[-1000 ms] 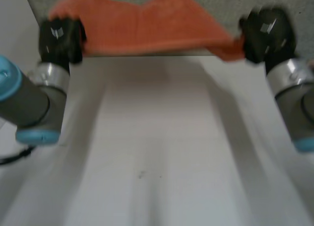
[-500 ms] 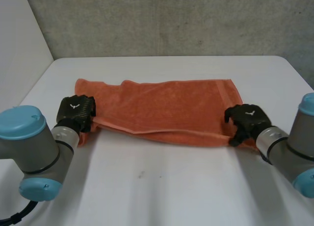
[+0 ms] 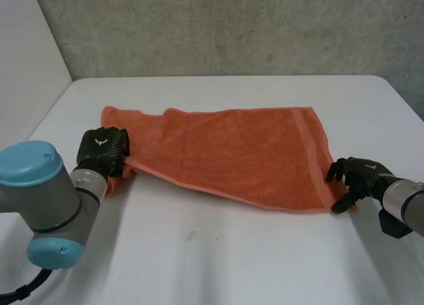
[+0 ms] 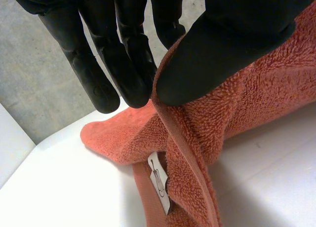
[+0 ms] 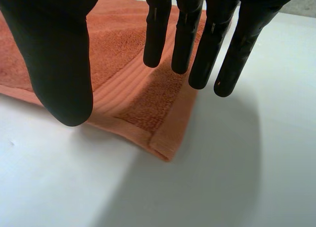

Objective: Fold the laundry

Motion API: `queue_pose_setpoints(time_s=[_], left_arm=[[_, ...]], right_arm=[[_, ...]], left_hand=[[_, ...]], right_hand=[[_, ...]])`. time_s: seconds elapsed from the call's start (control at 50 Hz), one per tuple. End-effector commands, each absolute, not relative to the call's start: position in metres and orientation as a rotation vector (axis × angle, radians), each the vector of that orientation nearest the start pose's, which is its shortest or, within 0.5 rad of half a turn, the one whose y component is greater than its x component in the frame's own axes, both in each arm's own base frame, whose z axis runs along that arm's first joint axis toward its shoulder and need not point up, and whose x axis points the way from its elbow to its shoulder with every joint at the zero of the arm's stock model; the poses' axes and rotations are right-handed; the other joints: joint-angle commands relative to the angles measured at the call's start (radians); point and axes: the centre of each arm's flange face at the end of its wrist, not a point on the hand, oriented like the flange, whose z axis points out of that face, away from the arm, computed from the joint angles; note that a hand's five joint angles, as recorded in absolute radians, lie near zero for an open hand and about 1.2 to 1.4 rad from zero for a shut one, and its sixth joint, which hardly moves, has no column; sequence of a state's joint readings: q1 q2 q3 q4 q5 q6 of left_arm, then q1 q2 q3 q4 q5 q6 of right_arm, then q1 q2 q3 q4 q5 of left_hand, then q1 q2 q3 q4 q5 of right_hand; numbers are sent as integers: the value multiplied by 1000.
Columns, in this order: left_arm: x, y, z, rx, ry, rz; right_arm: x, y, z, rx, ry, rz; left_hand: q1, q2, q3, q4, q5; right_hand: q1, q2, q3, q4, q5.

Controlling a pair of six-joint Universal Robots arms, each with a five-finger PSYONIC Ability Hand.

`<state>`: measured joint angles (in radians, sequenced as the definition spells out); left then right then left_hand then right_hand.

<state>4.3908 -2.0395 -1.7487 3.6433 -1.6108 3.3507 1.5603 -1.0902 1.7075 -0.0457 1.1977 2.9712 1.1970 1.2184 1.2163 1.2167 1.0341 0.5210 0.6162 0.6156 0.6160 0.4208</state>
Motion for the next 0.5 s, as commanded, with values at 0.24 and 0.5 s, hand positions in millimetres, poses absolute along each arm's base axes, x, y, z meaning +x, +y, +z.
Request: queue_pose_setpoints(time_s=[0.24,0.5], left_arm=[[-226,-314,144,546,2334,-2064],[-233,-320,164,575,2359,-2043]], right_arm=[[162,-312,124,-603,2495,-1443],[172,-283,135,-667,2434,-1435]], left_hand=[[199,178,180,180,188],[199,178,180,180,188]], right_hand=[[175,79,80,80,100],[-10,-105,-105,-105,-85]])
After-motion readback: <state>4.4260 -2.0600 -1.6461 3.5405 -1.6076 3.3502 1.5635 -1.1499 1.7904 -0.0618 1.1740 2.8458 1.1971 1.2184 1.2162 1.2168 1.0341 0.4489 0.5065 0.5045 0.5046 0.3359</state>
